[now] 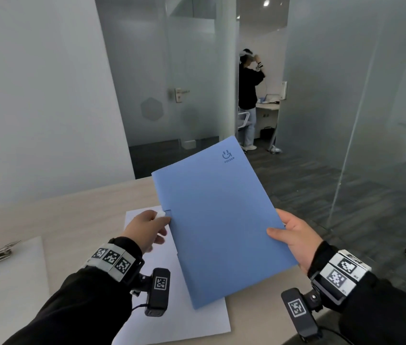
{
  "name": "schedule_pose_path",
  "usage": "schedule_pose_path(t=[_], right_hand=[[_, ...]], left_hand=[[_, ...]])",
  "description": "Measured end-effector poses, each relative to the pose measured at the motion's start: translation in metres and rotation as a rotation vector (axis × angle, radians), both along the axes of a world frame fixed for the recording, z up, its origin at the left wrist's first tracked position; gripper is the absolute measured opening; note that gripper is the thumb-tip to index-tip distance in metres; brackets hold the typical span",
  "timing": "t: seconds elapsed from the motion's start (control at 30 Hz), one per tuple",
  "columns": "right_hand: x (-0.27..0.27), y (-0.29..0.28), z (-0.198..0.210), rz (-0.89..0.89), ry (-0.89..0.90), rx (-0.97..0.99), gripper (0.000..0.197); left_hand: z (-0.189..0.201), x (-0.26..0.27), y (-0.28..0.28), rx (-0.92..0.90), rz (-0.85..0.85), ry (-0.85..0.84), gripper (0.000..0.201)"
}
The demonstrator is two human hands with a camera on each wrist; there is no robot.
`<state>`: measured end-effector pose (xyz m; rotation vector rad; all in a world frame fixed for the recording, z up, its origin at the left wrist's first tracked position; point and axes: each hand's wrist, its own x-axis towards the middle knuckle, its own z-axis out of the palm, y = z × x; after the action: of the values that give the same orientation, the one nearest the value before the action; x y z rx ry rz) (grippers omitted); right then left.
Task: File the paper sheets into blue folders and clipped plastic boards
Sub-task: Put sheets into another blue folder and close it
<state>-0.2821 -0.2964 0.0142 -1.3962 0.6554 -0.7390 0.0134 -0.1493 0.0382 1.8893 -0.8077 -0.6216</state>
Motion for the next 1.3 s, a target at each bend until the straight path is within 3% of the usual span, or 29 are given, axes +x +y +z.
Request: schedule_pose_path(t=[0.1, 0.17, 0.43, 0.6, 0.87, 1.07, 1.23, 1.3], right_hand=[[0.011, 0.006, 0.0, 0.007, -0.026, 0.01, 0.041], [0.02, 0.009, -0.002, 0.028, -0.047, 0.024, 0.041], [0.062, 0.018, -0.017, 0.076, -0.066, 0.083, 0.036], [0.087, 0.012, -0.02, 0.065, 0.309, -0.065, 0.027], [0.144, -0.031, -0.044, -0.184, 0.049, 0.254, 0.036], [0.185, -0.076, -0.053, -0.393, 0.069, 0.316, 0.042], [0.206, -0.085, -0.049, -0.435, 0.093, 0.331, 0.035], [0.21, -0.083, -0.046, -0.449, 0.106, 0.346, 0.045]], left_hand=[[-0.002, -0.013, 0.001, -0.184, 0.005, 0.46, 0.019], [-0.008, -0.019, 0.002, -0.269, 0.043, 0.577, 0.022], [-0.027, -0.006, 0.005, -0.443, 0.142, 0.633, 0.03], [-0.043, 0.024, 0.025, -0.538, 0.278, 0.696, 0.031], [-0.06, 0.051, 0.068, -0.476, 0.345, 0.735, 0.028], [-0.069, 0.058, 0.103, -0.438, 0.45, 0.732, 0.025], [-0.069, 0.067, 0.135, -0.421, 0.51, 0.705, 0.032], [-0.068, 0.069, 0.147, -0.414, 0.533, 0.687, 0.031]])
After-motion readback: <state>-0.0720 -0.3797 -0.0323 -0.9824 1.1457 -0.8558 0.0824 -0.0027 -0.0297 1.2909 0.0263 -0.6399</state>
